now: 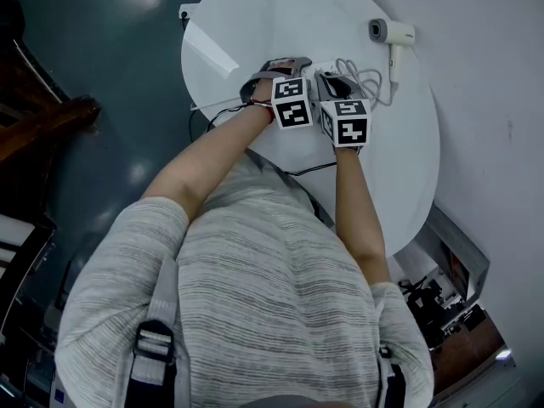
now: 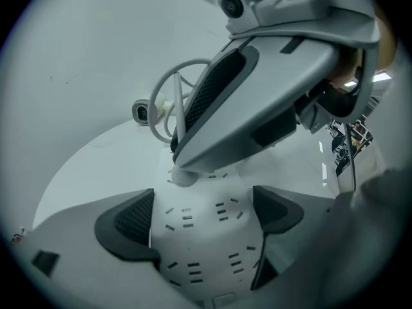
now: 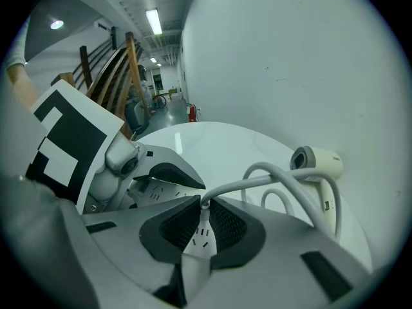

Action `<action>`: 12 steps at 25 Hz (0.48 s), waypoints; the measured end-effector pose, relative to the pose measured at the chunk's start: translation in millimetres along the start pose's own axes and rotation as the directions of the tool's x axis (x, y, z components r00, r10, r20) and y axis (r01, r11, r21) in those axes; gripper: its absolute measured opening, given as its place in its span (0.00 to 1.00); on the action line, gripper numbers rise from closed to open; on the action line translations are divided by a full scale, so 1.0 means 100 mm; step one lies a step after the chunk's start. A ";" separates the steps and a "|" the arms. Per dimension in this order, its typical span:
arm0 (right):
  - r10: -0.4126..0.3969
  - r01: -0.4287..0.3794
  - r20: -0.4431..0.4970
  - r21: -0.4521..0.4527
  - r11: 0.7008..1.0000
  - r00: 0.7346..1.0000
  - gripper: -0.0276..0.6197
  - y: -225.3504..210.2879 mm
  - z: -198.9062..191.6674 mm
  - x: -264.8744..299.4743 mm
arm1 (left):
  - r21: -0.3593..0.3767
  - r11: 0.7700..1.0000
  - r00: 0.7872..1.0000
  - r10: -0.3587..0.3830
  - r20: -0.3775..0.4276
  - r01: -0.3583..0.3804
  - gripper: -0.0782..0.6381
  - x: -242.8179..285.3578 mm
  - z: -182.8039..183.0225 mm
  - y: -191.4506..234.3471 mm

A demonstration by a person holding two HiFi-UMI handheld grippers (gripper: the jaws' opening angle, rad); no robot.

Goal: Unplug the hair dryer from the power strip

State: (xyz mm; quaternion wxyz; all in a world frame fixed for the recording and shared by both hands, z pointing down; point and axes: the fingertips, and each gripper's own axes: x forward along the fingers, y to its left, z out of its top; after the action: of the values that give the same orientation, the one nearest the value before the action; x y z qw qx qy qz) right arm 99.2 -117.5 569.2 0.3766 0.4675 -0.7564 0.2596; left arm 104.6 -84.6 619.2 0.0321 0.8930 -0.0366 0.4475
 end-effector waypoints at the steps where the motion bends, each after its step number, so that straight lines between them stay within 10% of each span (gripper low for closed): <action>1: 0.002 -0.002 0.001 -0.002 1.000 1.000 0.13 0.00 0.00 0.00 | -0.001 1.000 1.000 0.002 0.000 -0.002 0.78 0.00 0.00 0.00; 12: -0.017 0.015 -0.041 -0.043 0.999 0.999 0.13 0.01 0.00 -0.01 | -0.022 1.000 1.000 -0.012 -0.014 0.012 0.78 0.02 0.00 0.00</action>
State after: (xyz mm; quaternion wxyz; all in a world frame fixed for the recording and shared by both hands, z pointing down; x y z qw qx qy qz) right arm 98.9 -116.3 568.5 0.4042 0.4599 -0.7502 0.2498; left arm 105.7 -85.0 620.7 0.0450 0.8896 -0.0359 0.4532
